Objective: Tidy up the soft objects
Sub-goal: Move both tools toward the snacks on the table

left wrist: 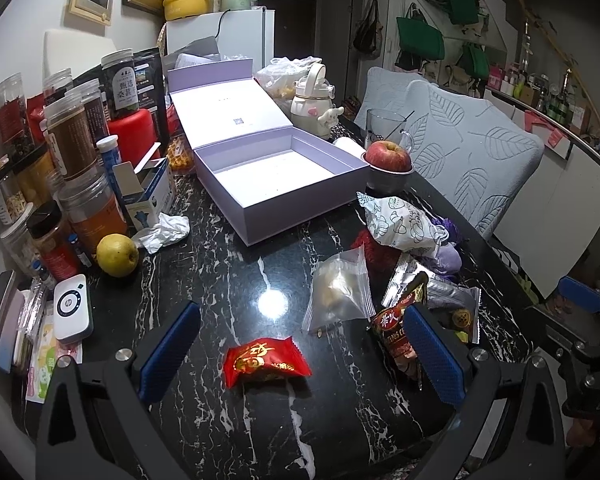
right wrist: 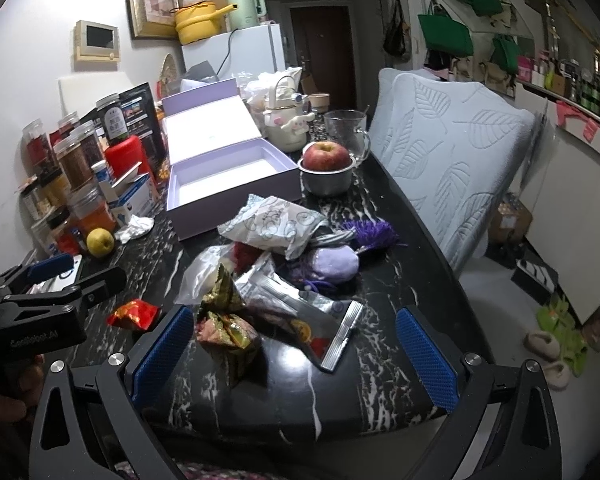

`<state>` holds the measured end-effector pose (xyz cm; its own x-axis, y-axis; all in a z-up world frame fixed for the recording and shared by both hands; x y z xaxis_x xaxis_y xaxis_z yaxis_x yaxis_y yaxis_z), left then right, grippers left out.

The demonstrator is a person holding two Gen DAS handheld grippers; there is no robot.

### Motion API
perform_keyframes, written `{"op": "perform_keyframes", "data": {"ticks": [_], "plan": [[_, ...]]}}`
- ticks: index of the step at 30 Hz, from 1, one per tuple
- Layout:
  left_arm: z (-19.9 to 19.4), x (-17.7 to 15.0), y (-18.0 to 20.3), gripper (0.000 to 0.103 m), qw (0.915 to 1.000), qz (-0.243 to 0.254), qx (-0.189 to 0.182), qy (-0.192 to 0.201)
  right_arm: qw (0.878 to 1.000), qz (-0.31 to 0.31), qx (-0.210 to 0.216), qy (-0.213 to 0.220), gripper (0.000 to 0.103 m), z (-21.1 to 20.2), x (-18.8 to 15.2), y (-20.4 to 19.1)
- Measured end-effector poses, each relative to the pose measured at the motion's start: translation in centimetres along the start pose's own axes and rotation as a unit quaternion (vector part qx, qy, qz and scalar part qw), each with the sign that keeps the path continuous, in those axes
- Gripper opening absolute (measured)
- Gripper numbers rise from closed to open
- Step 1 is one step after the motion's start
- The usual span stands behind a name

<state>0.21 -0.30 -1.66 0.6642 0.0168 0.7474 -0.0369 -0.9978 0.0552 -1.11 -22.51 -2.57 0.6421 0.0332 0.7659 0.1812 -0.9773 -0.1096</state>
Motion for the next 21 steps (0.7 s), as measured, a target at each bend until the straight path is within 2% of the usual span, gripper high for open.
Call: {"op": "perform_keyframes", "data": {"ticks": [21], "plan": [[-0.24,-0.13,-0.67,0.103,1.0000,-0.005,0.001,-0.001,1.000,-0.006,-0.002,0.000,0.103,-0.06,-0.23,-0.62]]}}
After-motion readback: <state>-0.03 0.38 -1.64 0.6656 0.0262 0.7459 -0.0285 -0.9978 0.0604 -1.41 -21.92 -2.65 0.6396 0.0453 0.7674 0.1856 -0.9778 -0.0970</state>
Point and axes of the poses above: each gripper's, at about its wrist camera, not at the fingertips, and z roughly the way its jaws point, y to its right, x to its top, the point moved 1 cm from there along z, roughly the way its jaws point, and after that the axes turned 1 degree about -x, right-handed, at the moved point
